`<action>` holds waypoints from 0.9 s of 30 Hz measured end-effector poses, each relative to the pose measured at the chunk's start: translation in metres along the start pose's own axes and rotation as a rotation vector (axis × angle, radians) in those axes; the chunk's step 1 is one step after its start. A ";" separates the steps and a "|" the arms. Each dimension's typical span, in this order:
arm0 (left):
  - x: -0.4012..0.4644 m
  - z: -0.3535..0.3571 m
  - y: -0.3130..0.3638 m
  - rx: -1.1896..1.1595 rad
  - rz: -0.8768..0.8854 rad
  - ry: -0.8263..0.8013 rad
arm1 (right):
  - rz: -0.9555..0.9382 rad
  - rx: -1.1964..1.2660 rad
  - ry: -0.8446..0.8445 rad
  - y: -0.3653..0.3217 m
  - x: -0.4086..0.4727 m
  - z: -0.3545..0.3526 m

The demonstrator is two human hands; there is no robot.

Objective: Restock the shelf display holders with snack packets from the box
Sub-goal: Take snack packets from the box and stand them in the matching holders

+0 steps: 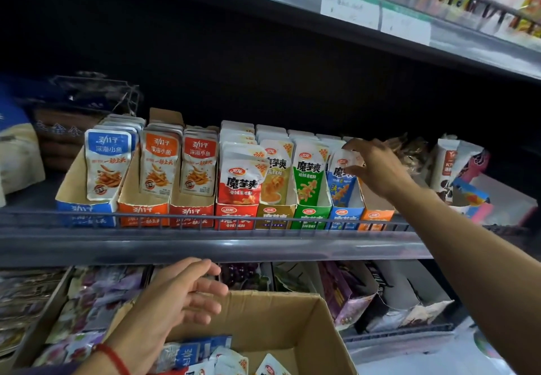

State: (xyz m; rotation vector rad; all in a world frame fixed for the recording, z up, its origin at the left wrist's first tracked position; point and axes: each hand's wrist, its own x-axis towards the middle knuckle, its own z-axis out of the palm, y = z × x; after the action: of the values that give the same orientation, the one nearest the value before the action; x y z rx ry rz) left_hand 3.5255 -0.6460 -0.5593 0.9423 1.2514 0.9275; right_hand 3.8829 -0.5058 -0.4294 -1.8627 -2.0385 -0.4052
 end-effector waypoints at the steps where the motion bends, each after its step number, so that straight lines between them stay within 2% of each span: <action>1: 0.000 0.001 -0.001 0.014 0.003 0.001 | -0.002 -0.013 0.015 0.000 -0.002 0.003; 4: -0.003 0.000 -0.002 0.077 0.016 -0.008 | -0.003 -0.055 0.075 -0.002 -0.013 0.011; 7: -0.006 -0.004 -0.008 0.209 0.051 -0.020 | -0.022 0.078 0.230 -0.017 -0.037 0.017; 9: -0.008 -0.009 -0.016 0.314 0.074 -0.026 | -0.129 0.219 0.303 -0.040 -0.067 0.020; 11: -0.010 -0.014 -0.025 0.436 0.075 -0.040 | -0.299 0.320 0.272 -0.069 -0.104 0.027; 14: -0.013 -0.024 -0.040 0.576 0.052 -0.045 | -0.500 0.379 0.011 -0.112 -0.156 0.055; 18: -0.016 -0.035 -0.052 0.669 0.080 0.028 | -0.546 0.193 -0.644 -0.161 -0.201 0.132; 20: -0.017 -0.039 -0.055 0.664 0.073 0.056 | -0.570 0.168 -0.874 -0.179 -0.216 0.170; 23: -0.014 -0.042 -0.061 0.650 0.070 0.082 | -0.623 0.188 -0.998 -0.196 -0.235 0.214; 27: -0.010 -0.043 -0.066 0.668 0.054 0.077 | -0.688 0.095 -1.001 -0.203 -0.250 0.259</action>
State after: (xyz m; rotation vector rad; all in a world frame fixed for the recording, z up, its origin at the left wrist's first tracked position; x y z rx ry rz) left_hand 3.4854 -0.6749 -0.6210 1.4726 1.6498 0.5872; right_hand 3.6835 -0.6366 -0.7675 -1.3365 -3.2521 0.6111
